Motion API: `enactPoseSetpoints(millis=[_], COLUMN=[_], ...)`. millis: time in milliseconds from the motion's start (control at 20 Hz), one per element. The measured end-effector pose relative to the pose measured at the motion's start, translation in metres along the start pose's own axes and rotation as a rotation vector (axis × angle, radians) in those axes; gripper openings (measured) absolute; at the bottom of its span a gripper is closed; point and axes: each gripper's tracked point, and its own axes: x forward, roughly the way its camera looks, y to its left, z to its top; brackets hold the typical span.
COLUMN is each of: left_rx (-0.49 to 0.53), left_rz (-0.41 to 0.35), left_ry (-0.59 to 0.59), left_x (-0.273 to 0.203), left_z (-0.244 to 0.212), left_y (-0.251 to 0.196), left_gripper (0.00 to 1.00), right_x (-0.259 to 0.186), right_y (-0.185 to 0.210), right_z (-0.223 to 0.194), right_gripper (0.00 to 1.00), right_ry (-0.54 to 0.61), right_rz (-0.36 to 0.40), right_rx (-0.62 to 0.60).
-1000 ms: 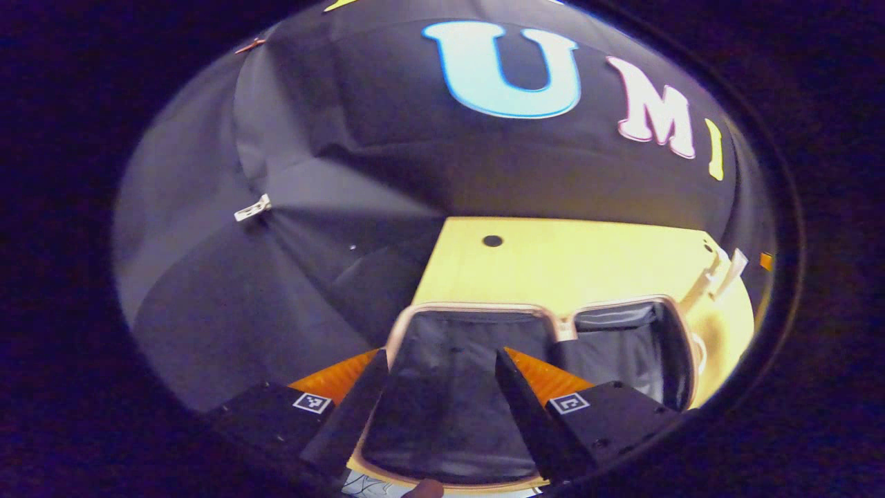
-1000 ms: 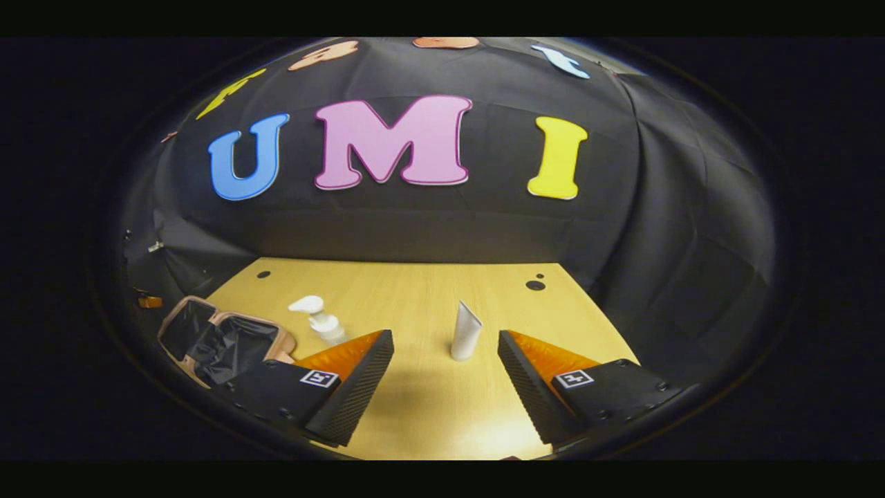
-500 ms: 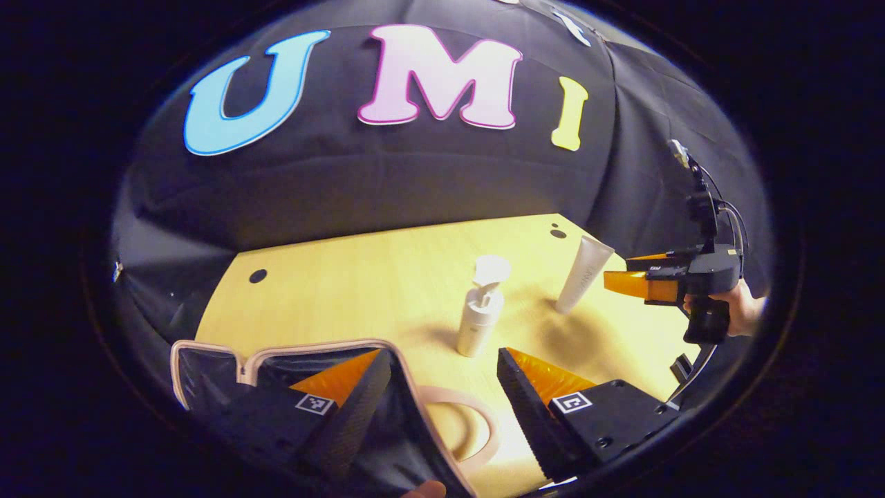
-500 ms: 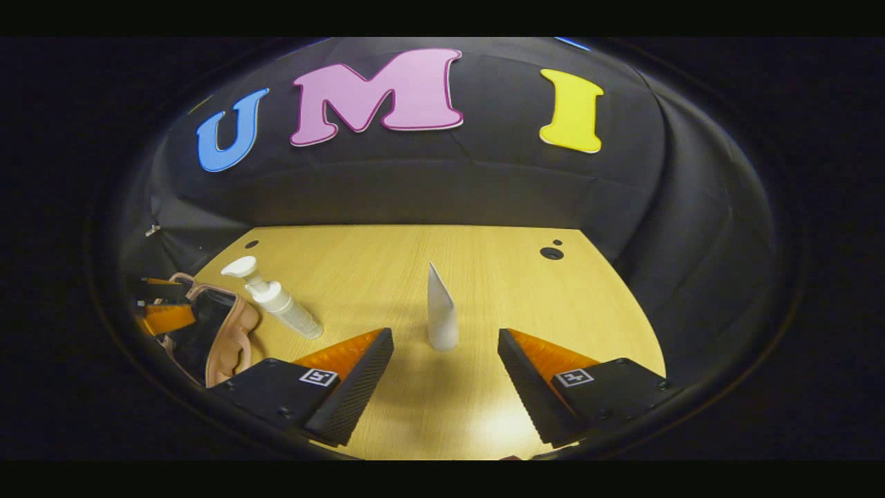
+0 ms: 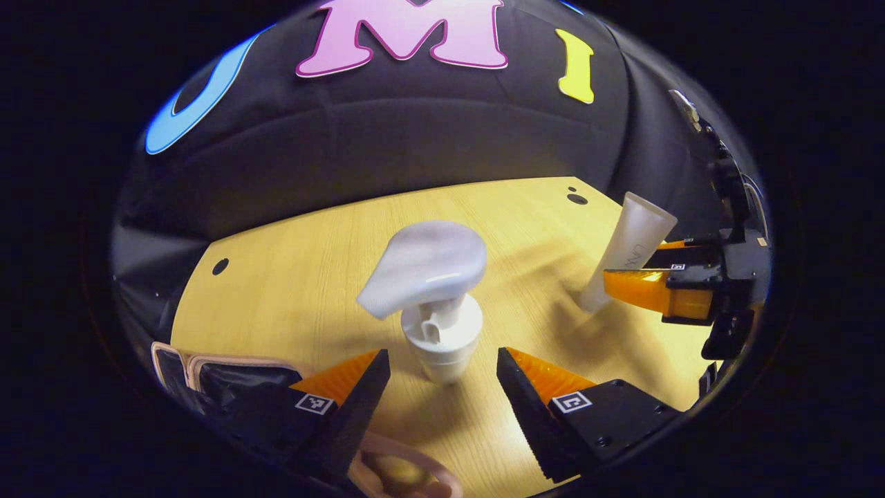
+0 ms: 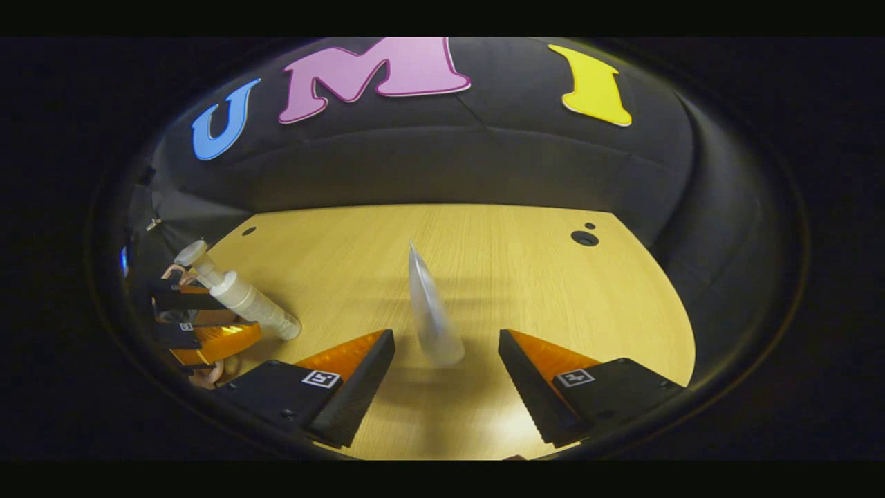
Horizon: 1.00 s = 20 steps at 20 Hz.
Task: First open the suitcase, pack the skin care products into it, and then close the suitcase.
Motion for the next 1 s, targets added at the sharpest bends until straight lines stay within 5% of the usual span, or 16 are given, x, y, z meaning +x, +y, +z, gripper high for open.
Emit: enactPoseSetpoints(millis=[150,200,300,350,400,600,700,800,850,900,1000], left_rx=[0.012,0.013,-0.008,-0.043,-0.07,-0.103,-0.087,-0.087,-0.083,-0.073,-0.043], left_rz=[0.007,0.004,-0.033,-0.051,-0.04,-0.083,-0.123,-0.175,-0.191,-0.206,-0.225], left_ry=[0.021,0.023,0.053,0.061,0.071,0.079,0.062,0.056,0.061,0.07,0.107], left_x=[0.004,0.004,0.006,0.001,0.02,-0.005,-0.016,-0.024,-0.03,-0.033,-0.045], left_z=[0.0,-0.002,-0.008,-0.006,-0.009,-0.001,0.005,0.006,0.004,-0.002,-0.011], left_y=[-0.008,-0.008,-0.012,-0.014,-0.018,-0.011,-0.007,-0.004,0.003,0.005,0.015], left_gripper=[0.98,0.99,0.97,0.89,0.59,0.52,0.53,0.53,0.53,0.53,0.52], right_x=[0.015,0.021,0.029,0.031,0.031,0.007,-0.014,-0.036,-0.047,-0.058,-0.079], right_y=[0.007,0.007,-0.002,0.0,0.0,0.01,0.023,0.038,0.048,0.059,0.079], right_z=[-0.003,-0.004,-0.017,-0.011,-0.009,-0.009,0.003,0.018,0.02,0.025,0.029], right_gripper=[0.91,0.96,0.72,0.59,0.47,0.29,0.36,0.36,0.28,0.36,0.36], right_ry=[0.015,0.021,0.065,0.052,0.062,0.087,0.06,0.035,0.031,0.021,0.004], right_rz=[0.026,0.024,-0.007,-0.011,-0.017,0.026,0.063,0.098,0.119,0.143,0.169], right_rx=[0.033,0.036,0.053,0.077,0.076,0.091,0.122,0.143,0.155,0.168,0.162])
